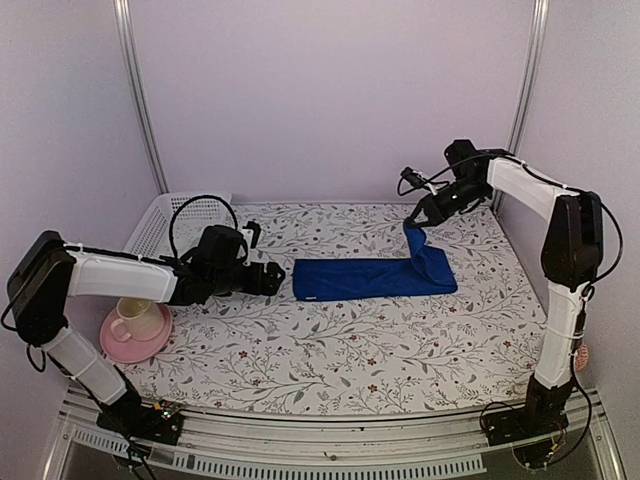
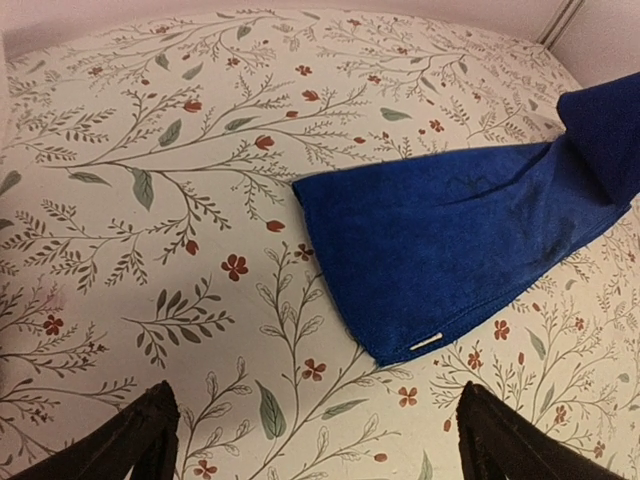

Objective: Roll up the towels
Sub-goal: Fold the towel at the center of the board.

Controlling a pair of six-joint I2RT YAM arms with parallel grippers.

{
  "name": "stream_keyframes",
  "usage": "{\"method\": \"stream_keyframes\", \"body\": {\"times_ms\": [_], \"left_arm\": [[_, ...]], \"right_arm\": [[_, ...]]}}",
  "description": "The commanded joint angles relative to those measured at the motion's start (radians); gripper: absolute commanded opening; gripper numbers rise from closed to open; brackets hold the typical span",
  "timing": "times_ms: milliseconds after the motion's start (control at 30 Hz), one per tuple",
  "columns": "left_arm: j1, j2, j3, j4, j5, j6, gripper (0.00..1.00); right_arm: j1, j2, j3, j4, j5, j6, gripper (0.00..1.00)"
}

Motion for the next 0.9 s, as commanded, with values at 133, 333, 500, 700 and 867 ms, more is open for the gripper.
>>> {"method": "stream_keyframes", "body": {"times_ms": [133,333,500,700,867], "left_arm": [[0.035,0.023,-0.012,0.031,0.032,-0.012,0.97],[0.042,0.034,-0.008,0.033,0.043,-0.011,0.97],[0.048,0.032,-0.009,0.033,0.042,-0.012,0.97],[0.051,0.035,-0.010,0.034,0.045,-0.015,0.97],[0.054,0.037,-0.010,0.034,0.045,-0.014,0.97]], "right_arm": [[0.138,0.135,0.167,-0.013,-0.006,0.057,0.03],[0.209,0.229,0.258,-0.016,-0.017,0.064,0.03],[0.267,0.276,0.341,-0.026,-0.034,0.070,0.03],[0.313,0.319,0.405,-0.017,-0.042,0.085,0.03],[0.340,0.374,0.424,-0.004,-0.073,0.096,0.03]]}}
